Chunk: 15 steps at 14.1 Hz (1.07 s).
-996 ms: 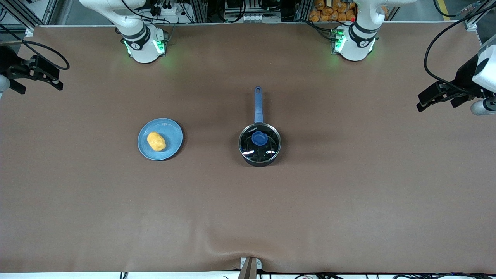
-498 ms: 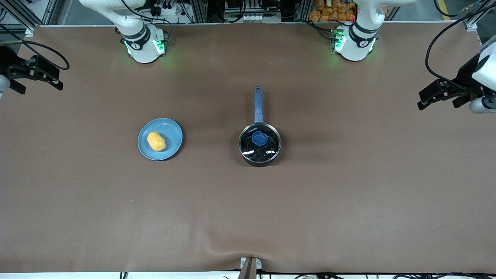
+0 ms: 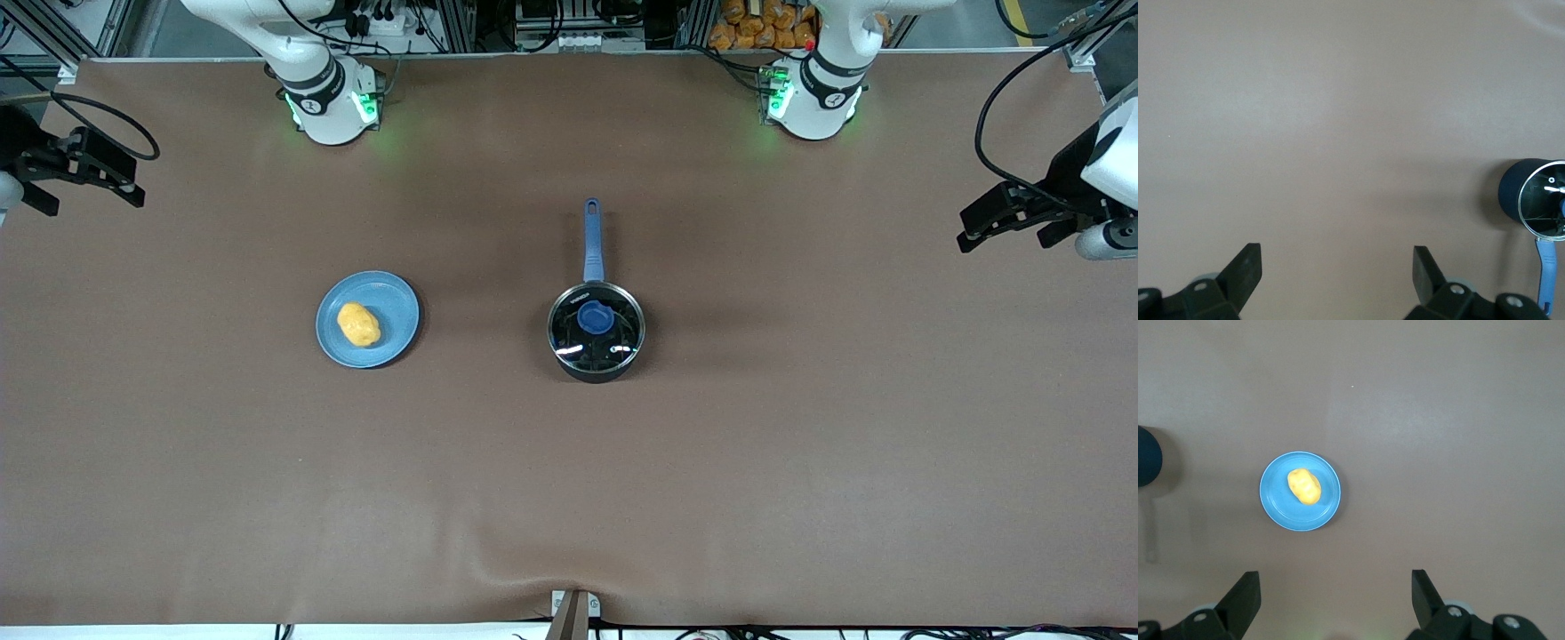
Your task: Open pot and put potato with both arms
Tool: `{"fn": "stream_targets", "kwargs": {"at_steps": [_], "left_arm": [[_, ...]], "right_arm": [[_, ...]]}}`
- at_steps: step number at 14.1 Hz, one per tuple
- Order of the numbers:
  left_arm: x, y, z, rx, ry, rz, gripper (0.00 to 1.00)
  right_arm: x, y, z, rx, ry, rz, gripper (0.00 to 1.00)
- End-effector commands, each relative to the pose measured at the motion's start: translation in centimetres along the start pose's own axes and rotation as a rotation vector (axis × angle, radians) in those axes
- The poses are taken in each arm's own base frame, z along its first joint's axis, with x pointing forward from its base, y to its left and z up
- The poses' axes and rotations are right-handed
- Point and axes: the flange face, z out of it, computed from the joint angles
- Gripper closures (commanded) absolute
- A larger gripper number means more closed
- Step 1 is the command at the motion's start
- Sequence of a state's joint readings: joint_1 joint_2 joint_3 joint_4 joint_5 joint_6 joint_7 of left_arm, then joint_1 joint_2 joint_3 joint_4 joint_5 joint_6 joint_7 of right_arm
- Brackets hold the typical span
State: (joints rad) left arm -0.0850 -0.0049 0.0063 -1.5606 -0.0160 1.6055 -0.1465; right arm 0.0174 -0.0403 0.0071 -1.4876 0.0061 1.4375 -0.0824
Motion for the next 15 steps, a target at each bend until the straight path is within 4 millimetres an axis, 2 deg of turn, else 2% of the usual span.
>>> {"fn": "stream_targets", "kwargs": {"at_steps": [1,4,5,6,9,12,14,15], "left_arm": [[-1.0,-0.1,-0.4,-0.024,-0.001,0.015,0.00],[-0.9,-0.1,-0.4,-0.024,-0.001,0.004,0.00],[-0.7,0.3,-0.1,-0.025,0.001,-0.007,0.00],[-0.4,1.7,0.7,-0.025,-0.004,-0.015,0.00],[0.9,9.8,5.4,-0.055,-0.037,-0.090,0.00],[1.2,17.2,10.4,-0.072,-0.055,-0.163,0.00],[0.6,22.4,15.1,-0.058,-0.085,-0.215,0.00],[0.2,24.8,16.7,-0.060,-0.095,-0.237,0.00]], "right_arm": [[-0.5,0.1,-0.1,0.012,0.002,-0.008,0.00],[-0.5,0.1,-0.1,0.012,0.000,-0.008,0.00],[-0.5,0.0,-0.1,0.012,0.000,-0.010,0.00],[-0.5,0.2,-0.1,0.012,0.000,-0.007,0.00],[-0.5,0.1,-0.1,0.012,0.002,-0.008,0.00],[-0.5,0.1,-0.1,0.012,0.002,-0.008,0.00],[-0.4,0.1,0.0,0.012,-0.001,-0.008,0.00],[-0.4,0.2,0.0,0.012,-0.001,-0.007,0.00]]}}
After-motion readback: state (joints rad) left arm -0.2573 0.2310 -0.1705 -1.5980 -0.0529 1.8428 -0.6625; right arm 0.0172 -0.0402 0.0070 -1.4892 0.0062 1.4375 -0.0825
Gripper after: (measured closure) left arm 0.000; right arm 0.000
